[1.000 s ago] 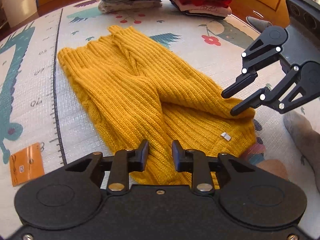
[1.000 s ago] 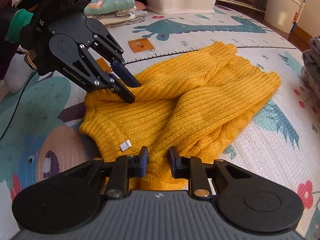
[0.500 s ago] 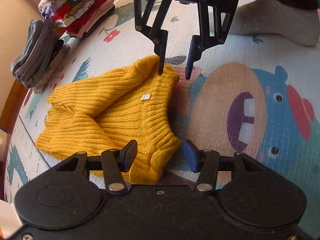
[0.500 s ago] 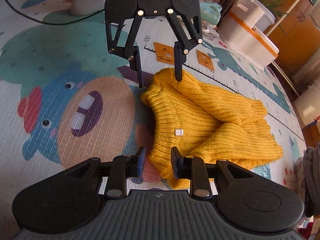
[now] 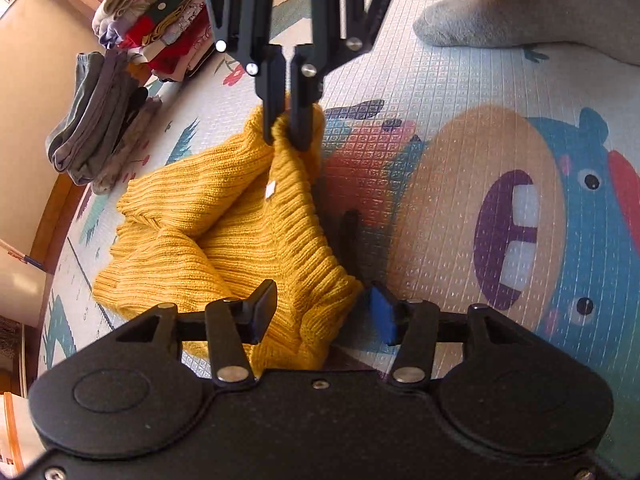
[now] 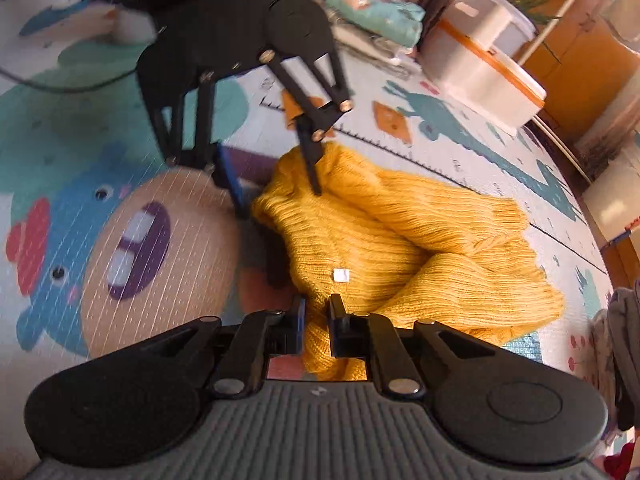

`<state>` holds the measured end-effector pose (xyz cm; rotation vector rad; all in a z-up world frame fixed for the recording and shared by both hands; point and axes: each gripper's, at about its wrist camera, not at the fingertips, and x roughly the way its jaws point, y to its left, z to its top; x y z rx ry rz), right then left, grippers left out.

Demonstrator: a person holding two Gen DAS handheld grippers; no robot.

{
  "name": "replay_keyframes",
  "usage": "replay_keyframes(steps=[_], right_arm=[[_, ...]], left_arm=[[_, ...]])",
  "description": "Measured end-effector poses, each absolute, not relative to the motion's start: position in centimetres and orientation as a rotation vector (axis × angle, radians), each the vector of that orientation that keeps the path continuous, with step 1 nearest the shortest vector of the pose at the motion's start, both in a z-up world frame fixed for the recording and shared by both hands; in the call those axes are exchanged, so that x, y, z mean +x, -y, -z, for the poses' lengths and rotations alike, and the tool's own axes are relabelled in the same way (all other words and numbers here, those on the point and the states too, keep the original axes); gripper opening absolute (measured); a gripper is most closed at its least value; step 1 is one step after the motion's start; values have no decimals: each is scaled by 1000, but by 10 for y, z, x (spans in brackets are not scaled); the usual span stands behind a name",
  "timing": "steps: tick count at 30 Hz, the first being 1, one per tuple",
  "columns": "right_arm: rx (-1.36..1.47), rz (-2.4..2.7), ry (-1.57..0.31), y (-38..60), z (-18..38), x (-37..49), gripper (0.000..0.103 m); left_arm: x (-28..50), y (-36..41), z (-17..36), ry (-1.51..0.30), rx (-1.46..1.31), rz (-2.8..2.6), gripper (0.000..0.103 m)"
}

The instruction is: Fold clothes

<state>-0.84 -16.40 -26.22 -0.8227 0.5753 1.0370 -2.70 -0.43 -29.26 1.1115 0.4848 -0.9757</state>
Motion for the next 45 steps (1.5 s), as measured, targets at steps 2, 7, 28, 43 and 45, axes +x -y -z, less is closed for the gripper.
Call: replay_keyframes(steps=[2, 7, 28, 43, 45], right_arm=[[-736, -1022, -593, 171, 252, 4, 13], [-589, -1016, -632, 185, 241, 22, 13], [-913, -1078, -614, 159, 270, -8, 18], [-367, -1154, -734, 215, 141, 50, 18], [-297, -1102, -733, 220, 139, 74, 17]], left_arm=[[-27, 7, 294, -466, 1117, 951, 53], [-24, 15, 297, -455, 1146, 895, 21], [-26, 0, 254, -590, 1088, 1038, 16], [40, -12, 135, -672, 913, 1146, 16], [67, -13, 127, -669, 874, 1100, 16]])
